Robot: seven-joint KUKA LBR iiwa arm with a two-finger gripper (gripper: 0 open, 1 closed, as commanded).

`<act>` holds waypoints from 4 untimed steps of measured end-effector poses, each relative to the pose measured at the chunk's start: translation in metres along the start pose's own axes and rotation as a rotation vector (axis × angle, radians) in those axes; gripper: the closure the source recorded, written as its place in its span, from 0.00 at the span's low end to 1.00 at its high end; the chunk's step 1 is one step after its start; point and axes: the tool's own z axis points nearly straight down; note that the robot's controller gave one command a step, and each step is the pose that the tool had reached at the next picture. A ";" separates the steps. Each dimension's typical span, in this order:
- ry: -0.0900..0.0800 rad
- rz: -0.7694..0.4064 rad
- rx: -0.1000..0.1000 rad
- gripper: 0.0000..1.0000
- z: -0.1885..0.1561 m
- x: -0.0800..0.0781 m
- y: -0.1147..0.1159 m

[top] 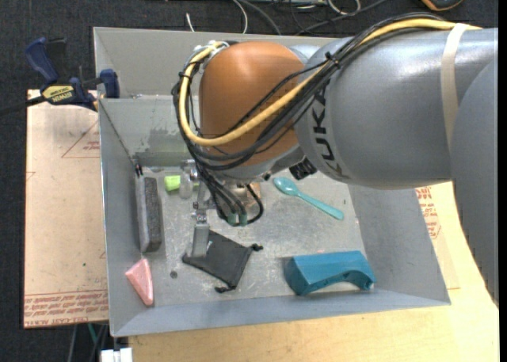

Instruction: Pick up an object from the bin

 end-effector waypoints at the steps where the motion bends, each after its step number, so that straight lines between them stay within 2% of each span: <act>1: -0.007 0.005 -0.002 0.00 -0.005 -0.002 -0.001; 2: -0.008 0.015 -0.003 0.00 -0.004 -0.002 -0.004; 3: -0.010 -0.081 -0.002 0.00 0.051 0.003 -0.017; 4: -0.011 -0.281 -0.001 0.00 0.062 -0.004 -0.045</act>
Offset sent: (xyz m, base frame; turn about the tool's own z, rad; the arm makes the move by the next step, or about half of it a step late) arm 0.0102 -0.0513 -0.0185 0.1625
